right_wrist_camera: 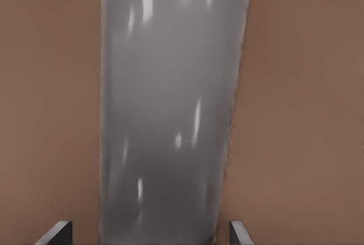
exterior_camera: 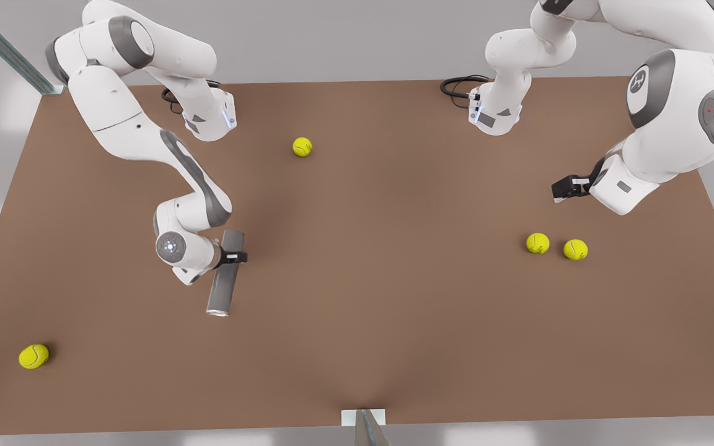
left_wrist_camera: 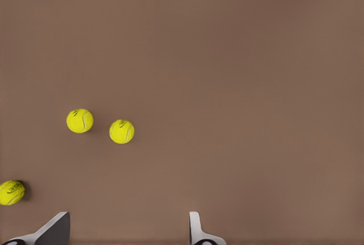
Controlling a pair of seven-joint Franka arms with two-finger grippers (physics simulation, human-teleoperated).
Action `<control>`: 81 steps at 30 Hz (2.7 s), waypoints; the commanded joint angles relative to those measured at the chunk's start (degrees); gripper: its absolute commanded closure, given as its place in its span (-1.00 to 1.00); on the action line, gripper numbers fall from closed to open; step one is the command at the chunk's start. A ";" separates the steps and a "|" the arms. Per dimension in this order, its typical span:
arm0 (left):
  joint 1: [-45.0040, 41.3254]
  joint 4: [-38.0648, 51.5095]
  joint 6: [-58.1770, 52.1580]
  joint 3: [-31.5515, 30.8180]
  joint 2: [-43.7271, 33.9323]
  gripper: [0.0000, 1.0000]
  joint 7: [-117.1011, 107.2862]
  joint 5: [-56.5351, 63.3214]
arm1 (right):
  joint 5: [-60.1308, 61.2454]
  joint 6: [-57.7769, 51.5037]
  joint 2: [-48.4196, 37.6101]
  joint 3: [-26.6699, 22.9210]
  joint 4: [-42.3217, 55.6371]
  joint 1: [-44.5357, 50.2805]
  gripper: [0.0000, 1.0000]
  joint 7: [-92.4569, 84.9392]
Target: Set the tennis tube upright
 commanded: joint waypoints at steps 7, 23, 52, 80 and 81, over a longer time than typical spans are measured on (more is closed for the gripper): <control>0.22 0.16 -0.21 0.03 -0.16 -1.00 1.08 0.21 | -0.89 1.84 0.81 -0.66 0.02 0.19 -1.00 4.93; 0.30 0.07 -0.56 0.20 -0.07 -1.00 1.07 0.21 | -5.29 1.93 1.87 -1.36 -0.15 1.33 -0.86 9.59; 1.18 0.42 -0.30 0.38 0.11 -1.00 1.16 0.12 | -5.46 1.84 1.78 -1.36 -0.24 1.86 -0.60 9.50; 1.62 0.34 -0.30 0.64 0.11 -1.00 1.07 0.30 | -5.73 -0.09 -0.68 -0.75 -0.42 1.42 -0.51 8.62; 1.62 0.42 -0.30 0.64 0.11 -1.00 1.07 0.38 | -5.73 -0.18 -0.77 -0.75 -0.42 1.33 -0.51 8.54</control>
